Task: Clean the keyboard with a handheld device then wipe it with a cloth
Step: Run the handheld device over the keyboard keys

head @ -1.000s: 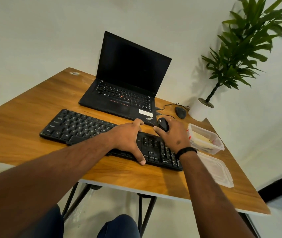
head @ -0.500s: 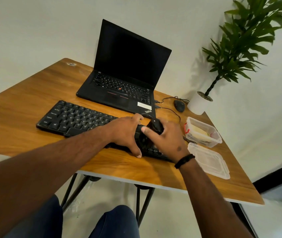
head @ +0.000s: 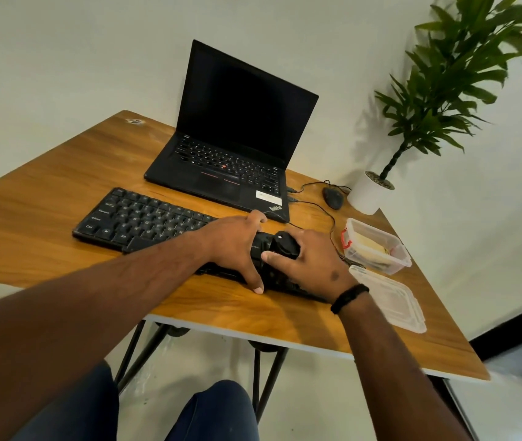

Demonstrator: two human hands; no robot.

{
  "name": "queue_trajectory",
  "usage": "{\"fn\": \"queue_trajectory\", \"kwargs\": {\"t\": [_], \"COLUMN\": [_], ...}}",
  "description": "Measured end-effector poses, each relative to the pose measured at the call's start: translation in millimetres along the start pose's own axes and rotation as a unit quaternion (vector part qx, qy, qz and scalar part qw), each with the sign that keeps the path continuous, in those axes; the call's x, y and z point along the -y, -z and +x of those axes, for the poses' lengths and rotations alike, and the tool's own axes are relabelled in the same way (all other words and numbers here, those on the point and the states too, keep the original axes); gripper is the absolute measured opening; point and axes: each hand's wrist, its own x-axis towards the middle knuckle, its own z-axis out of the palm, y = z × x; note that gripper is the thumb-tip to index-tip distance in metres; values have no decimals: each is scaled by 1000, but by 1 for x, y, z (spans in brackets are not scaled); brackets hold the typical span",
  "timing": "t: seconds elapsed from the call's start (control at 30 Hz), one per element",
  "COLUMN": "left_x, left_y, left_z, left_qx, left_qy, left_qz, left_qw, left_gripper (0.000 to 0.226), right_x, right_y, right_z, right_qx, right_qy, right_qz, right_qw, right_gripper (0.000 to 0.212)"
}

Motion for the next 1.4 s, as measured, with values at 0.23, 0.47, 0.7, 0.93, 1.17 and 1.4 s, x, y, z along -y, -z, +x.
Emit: {"fn": "queue_trajectory", "kwargs": {"t": [0.23, 0.47, 0.7, 0.93, 1.17, 1.4], "left_x": [0, -1, -1, 0, -1, 0], "left_y": [-1, 0, 0, 0, 1, 0], "left_z": [0, -1, -1, -2, -2, -1], "left_qx": [0, 3, -4, -3, -5, -5], "left_qy": [-1, 1, 3, 1, -3, -6], "left_qz": [0, 2, -7, -9, -9, -12], "left_qw": [1000, 1000, 1000, 1000, 1000, 1000], "left_gripper": [141, 140, 140, 138, 136, 137], "right_x": [-7, -12, -13, -8, -8, -11], "right_y": [5, 13, -2, -16, -22, -20], "right_z": [-2, -12, -23, -25, -17, -13], "right_qx": [15, 41, -27, -153, -198, -161], "right_qy": [-45, -79, -100, -114, -118, -116], "right_qz": [26, 53, 74, 76, 19, 14], "right_qw": [999, 995, 992, 979, 973, 980], "right_gripper": [17, 24, 21, 19, 22, 21]}}
